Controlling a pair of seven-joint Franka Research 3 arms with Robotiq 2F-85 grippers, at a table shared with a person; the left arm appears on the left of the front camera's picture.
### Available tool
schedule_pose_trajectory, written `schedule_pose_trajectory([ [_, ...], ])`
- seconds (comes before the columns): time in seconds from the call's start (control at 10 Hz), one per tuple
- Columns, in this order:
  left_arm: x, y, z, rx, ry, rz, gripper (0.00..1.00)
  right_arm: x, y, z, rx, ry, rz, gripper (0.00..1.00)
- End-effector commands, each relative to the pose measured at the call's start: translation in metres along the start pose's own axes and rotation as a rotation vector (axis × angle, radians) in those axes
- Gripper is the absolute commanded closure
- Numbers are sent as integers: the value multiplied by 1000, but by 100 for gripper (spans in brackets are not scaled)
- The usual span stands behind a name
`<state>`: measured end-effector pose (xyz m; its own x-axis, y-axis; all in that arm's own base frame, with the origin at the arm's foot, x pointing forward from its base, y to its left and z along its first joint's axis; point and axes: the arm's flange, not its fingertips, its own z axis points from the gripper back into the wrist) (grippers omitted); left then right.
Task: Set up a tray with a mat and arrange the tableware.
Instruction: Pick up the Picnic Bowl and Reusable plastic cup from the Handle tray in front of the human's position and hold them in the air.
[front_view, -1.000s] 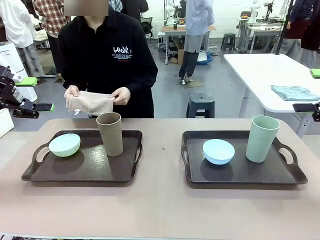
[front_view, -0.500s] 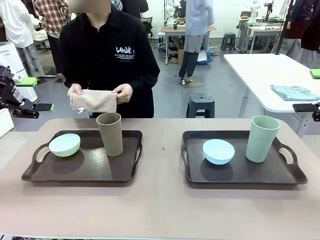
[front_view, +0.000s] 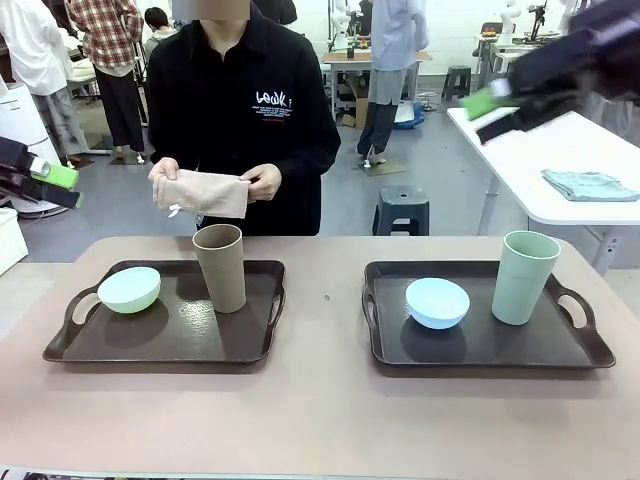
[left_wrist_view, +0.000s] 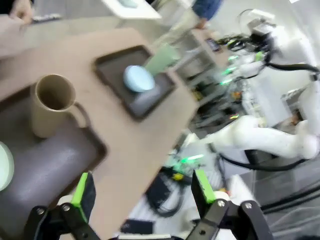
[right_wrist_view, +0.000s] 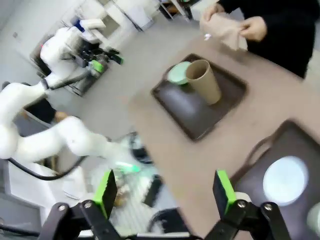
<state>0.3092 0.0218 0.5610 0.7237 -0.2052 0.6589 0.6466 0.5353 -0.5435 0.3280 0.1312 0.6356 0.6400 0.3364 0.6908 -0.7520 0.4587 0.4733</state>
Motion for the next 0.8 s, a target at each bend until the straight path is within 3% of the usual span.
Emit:
schedule_pose_trajectory([
  [0.0,-11,13,-12,-142,-29,89,0,-29,-15,25,96,-24,-145,0],
  [0.3,-11,13,-12,-142,-29,89,0,-29,-15,25,96,-24,-145,0],
  [0.4,-10,10,-10,-81,-9,48,0,-16,-17,15,63,-21,-84,0],
  [0.5,17,-1,-16,141,-16,104,0,4,-12,11,-112,42,86,0],
  [0.6,44,1,-28,288,21,139,0,30,-20,-25,-289,129,235,0],
  [0.7,65,8,-43,383,122,183,0,46,-35,-74,-324,229,349,0],
])
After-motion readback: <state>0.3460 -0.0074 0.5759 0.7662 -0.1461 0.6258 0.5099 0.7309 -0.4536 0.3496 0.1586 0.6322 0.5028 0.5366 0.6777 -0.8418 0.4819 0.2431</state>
